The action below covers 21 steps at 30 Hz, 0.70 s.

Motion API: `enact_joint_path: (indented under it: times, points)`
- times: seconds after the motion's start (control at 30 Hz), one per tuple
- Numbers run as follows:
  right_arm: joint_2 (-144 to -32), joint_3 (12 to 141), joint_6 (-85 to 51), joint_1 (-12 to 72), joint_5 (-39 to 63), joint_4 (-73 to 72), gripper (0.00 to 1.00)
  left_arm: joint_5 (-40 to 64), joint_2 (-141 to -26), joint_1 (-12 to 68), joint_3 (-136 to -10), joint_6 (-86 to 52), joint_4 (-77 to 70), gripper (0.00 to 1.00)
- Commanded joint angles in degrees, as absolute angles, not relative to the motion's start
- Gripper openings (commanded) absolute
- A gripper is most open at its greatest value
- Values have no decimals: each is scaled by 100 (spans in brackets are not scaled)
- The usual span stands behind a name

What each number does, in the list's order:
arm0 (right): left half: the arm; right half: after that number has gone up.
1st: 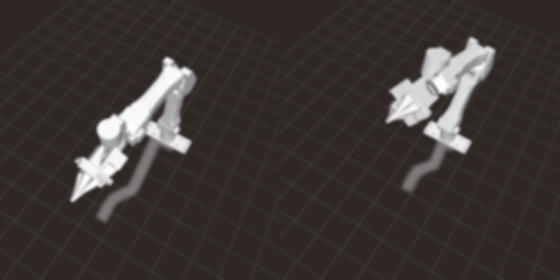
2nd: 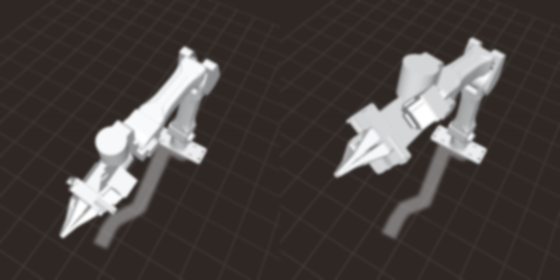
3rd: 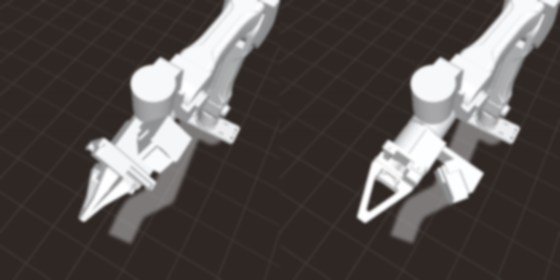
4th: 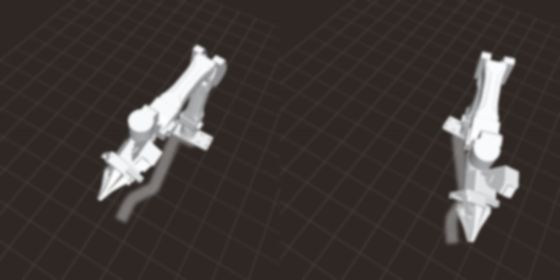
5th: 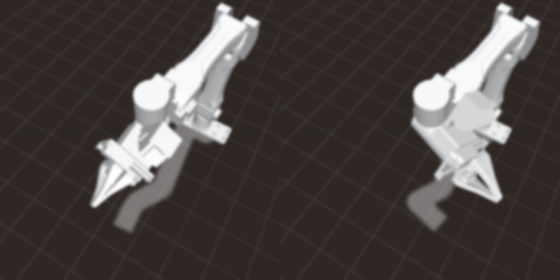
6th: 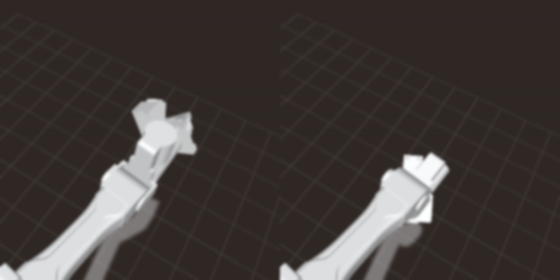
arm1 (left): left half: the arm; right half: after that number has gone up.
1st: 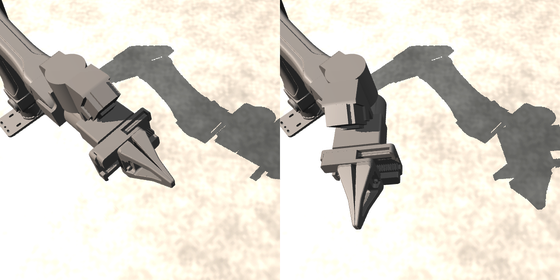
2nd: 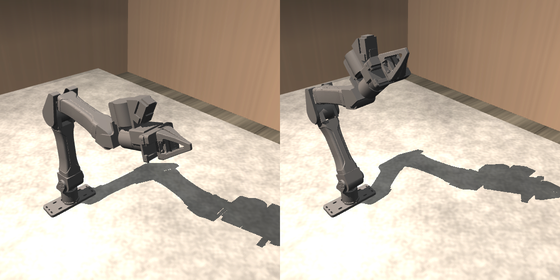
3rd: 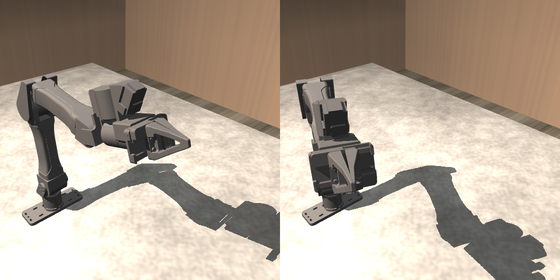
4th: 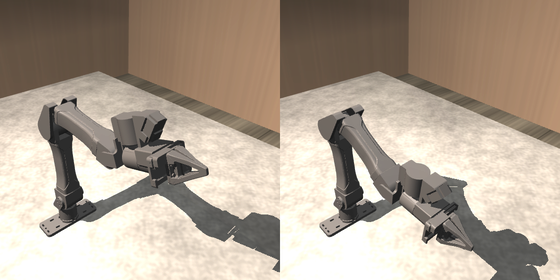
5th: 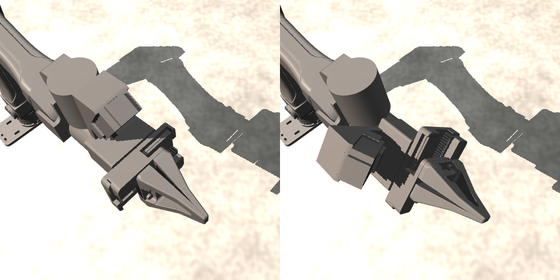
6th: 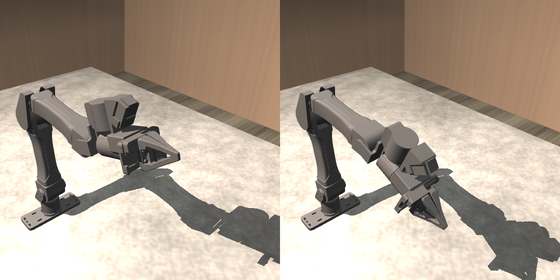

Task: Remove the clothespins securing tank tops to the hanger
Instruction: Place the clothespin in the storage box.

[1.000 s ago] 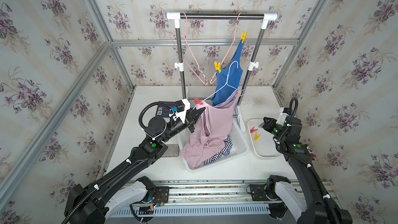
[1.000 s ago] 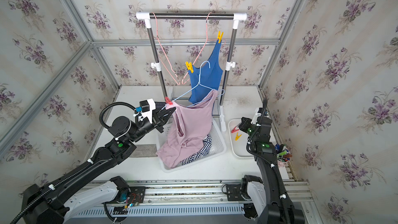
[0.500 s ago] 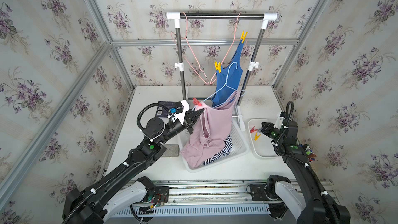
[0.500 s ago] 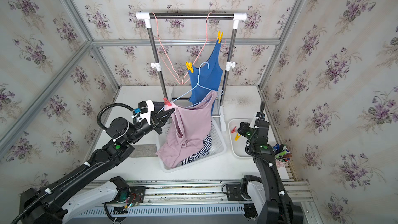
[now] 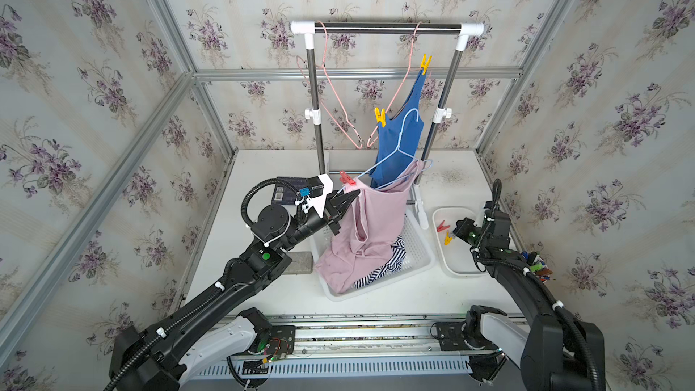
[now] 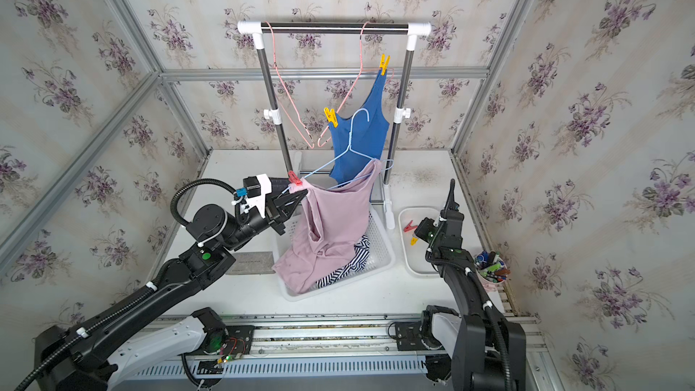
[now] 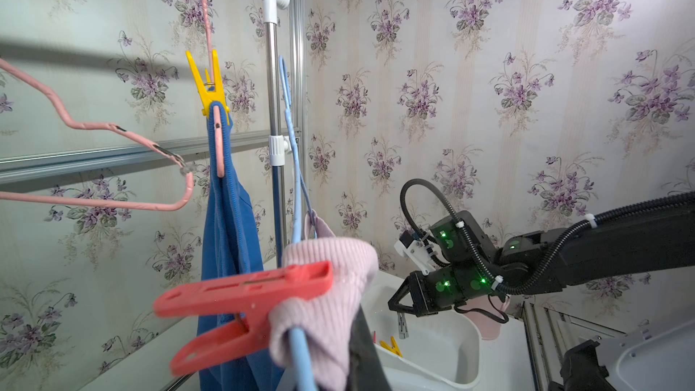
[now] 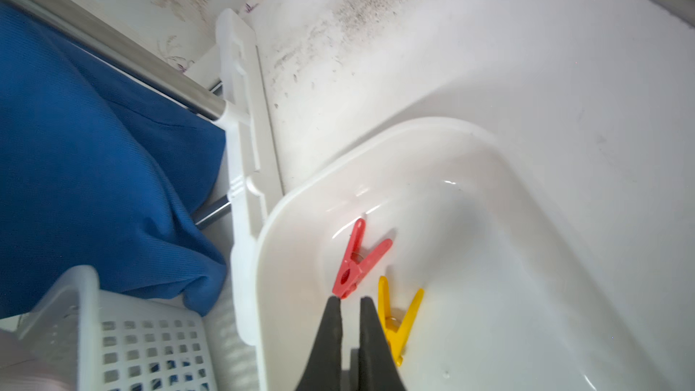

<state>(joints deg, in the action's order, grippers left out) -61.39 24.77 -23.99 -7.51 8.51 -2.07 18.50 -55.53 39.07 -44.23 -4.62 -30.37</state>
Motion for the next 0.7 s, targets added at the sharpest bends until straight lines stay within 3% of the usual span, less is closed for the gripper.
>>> enact_joint_path:
  times: [0.0,0.07,0.33,0.4,0.67]
  points:
    - [-6292,2234,-2588,-747,633,-953,7,1842,-5572,3993,-4533,-354,-3145,0]
    - [-6362,2113,-2689,-747,600,-1185,13,1842,-5565,4090,-4577,-297,-3099,0]
    - [-6147,2158,-2733,-747,695,-1150,53,1130,-5579,4668,-4666,244,-2895,0]
    - [-5856,2136,-2795,-747,736,-1113,69,744,-5603,4880,-4683,526,-2809,0]
    - [-3799,2309,-2943,-725,1696,-1330,71,-636,-5741,5557,-4695,1585,-2682,0]
